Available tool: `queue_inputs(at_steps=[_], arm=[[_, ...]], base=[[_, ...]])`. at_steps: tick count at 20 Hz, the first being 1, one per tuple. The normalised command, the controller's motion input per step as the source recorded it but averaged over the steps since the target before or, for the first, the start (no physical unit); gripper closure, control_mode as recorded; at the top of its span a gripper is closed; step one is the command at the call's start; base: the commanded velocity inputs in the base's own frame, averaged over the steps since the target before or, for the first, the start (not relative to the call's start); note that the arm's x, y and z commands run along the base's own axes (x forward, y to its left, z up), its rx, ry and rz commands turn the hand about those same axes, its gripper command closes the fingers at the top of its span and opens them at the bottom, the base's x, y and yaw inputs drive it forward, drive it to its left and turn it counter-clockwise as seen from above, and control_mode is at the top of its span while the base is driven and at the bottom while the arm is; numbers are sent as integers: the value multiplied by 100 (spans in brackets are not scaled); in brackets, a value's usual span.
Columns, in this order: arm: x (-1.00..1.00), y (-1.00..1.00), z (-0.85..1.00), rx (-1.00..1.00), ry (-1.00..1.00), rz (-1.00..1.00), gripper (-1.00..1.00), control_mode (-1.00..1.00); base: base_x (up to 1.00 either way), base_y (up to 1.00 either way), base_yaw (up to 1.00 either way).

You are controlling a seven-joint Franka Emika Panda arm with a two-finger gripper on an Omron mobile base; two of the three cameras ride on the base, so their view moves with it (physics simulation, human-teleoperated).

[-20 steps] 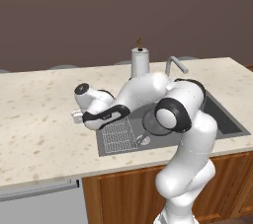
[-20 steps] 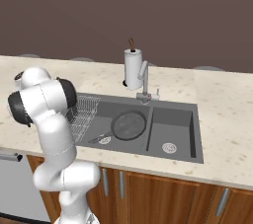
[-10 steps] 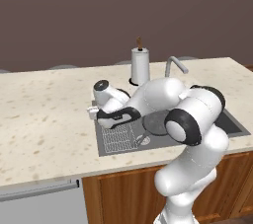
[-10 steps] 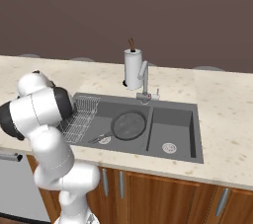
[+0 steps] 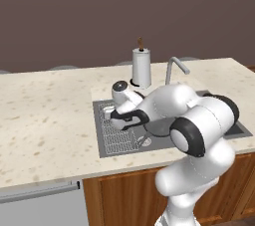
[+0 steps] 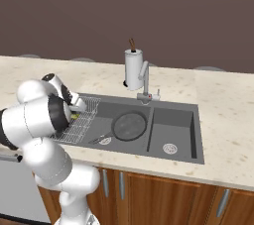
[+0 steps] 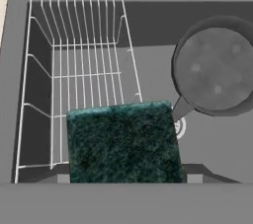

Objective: Pick the pan and sponge and place them into the sink. Then turn on the water.

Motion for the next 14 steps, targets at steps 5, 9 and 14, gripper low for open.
queue_inputs(at_steps=[5, 9, 14], arm=[[0, -51, 0, 0, 0, 0, 100, -100], [2, -53, 0, 0, 0, 0, 100, -100], [5, -53, 0, 0, 0, 0, 100, -100]], base=[[0, 0, 0], [0, 0, 0], [0, 0, 0]])
